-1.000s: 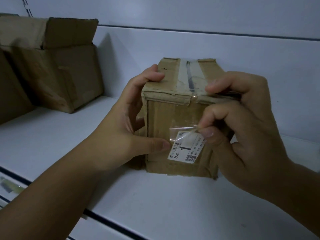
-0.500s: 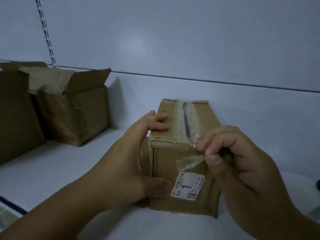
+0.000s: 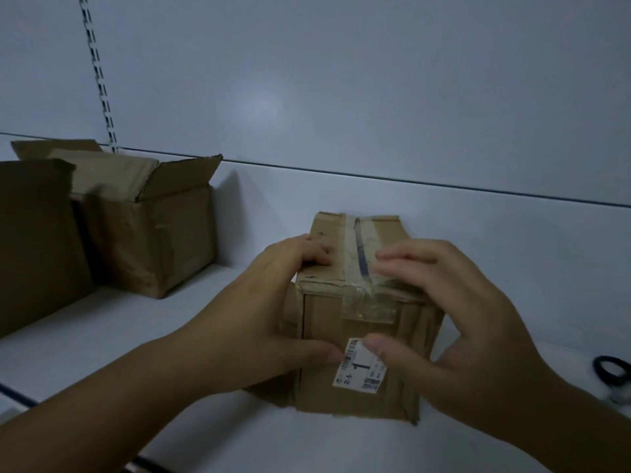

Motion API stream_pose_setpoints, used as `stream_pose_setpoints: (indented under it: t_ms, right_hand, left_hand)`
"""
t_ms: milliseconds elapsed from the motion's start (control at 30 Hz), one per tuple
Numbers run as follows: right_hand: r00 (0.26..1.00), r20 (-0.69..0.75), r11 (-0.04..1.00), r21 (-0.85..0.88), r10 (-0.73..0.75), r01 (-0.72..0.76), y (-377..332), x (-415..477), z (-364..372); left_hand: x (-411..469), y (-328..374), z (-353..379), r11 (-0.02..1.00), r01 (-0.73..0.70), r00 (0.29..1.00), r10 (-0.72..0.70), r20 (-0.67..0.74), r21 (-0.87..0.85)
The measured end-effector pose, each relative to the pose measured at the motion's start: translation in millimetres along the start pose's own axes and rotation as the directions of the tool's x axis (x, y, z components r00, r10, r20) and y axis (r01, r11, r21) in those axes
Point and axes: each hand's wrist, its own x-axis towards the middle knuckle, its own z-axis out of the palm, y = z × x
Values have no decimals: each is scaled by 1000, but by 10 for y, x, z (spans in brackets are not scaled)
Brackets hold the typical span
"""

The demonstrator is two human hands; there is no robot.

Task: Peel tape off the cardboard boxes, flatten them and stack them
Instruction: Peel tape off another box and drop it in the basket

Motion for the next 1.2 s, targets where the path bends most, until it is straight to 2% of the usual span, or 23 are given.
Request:
stream_pose_setpoints:
  t_ms: [100,167,333,433,567,700,833,933,1067,1200]
  right_hand:
    - [996,-35,987,-144,-79,74,10,5,43]
    - [987,-70,976,-175,-145,131,27,-12,57]
    - [980,-60,982,-21,-189,188,51,-14,82]
    - [993,-47,989,96,-112,116,30,-2,70]
    - [995,-4,962,259,96,-92,-44,-9,47]
    - [997,26,909,410,70,-75,-80,37,34]
    - [992,45,807,579,116,-121,-63,57,40]
    - [987,34,761,633,156,-142,-69,67,43]
    - [941,94,728,611,324,-311,-137,121,-55]
    - [903,77,814,405,423,-416,-198,226,-196]
  left_hand:
    - [-36,-28,97,998,-64,992,64,-106,6]
    - [-33,-20,123,998,-56,990,54,-129,-8]
    - [-42,2,120,1000,-2,989,0,-147,-8]
    - [-38,34,119,999,34,990,-30,-139,27]
    - [-49,37,138,998,55,988,-51,-147,27]
    - [-61,48,147,997,57,988,-50,-149,46]
    - [-55,53,146,998,59,988,-55,-144,28]
    - [-56,38,151,998,54,989,-48,-142,40]
    - [-26,-17,83,999,1,996,4,-93,48]
    - [-9,-112,-48,997,-55,998,55,-3,-59]
